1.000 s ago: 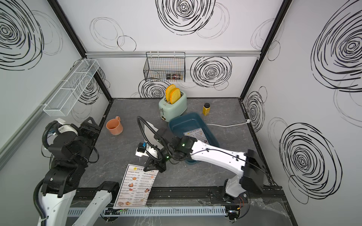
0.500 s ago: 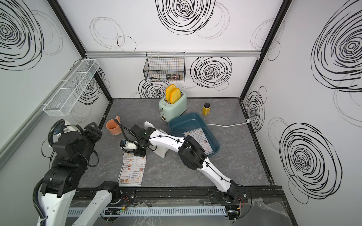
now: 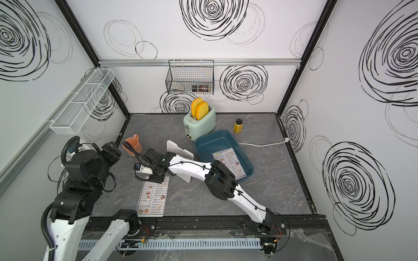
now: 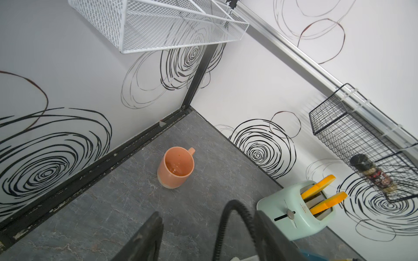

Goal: Replace the menus in the menu holders
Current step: Place the menu at the center of the board, then move the menu to the storage box.

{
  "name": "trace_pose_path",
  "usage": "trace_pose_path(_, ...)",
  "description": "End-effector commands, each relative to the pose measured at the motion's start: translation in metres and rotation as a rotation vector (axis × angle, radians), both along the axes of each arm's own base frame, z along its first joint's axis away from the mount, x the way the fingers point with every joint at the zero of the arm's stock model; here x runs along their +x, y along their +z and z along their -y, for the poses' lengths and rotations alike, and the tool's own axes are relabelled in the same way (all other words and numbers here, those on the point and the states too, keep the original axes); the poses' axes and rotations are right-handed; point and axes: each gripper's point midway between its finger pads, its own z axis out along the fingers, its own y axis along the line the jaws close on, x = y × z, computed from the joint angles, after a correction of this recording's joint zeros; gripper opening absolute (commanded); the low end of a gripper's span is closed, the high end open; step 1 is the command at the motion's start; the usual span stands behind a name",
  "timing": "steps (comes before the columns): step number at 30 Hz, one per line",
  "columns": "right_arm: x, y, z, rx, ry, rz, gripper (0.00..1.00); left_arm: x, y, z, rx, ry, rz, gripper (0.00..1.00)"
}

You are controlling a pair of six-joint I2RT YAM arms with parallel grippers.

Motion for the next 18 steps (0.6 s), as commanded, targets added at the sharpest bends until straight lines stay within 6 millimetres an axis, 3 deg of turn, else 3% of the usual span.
trace_pose_path(1,-0.010,0.129,0.022,0.226,-0.068,0.058,0.72,0.012,-0.001,0.011,-0.030,-0.064,0.025,0.72)
trace_pose_path(3,-0.019,0.160,0.055,0.279,-0.133,0.013,0.72,0.022,0.000,0.026,-0.058,-0.147,0.047,0.71)
trace_pose_path(5,-0.020,0.183,0.101,0.342,-0.264,-0.045,0.72,0.032,-0.003,0.045,-0.109,-0.244,0.055,0.71)
trace_pose_path(8,0.001,0.191,0.194,0.428,-0.598,-0.150,0.69,0.042,-0.002,0.078,-0.202,-0.374,0.072,0.69)
trace_pose_path(10,0.019,0.190,0.266,0.494,-0.848,-0.214,0.65,0.044,0.011,0.104,-0.228,-0.459,0.106,0.69)
trace_pose_path(13,0.039,0.170,0.355,0.532,-1.106,-0.262,0.61,0.041,0.026,0.157,-0.215,-0.597,0.100,0.70)
trace_pose_path(16,0.060,0.145,0.405,0.521,-1.225,-0.319,0.62,0.028,0.033,0.226,-0.171,-0.752,0.091,0.74)
trace_pose_path(18,0.075,0.120,0.423,0.489,-1.286,-0.390,0.63,0.017,0.029,0.274,-0.143,-0.854,0.062,0.77)
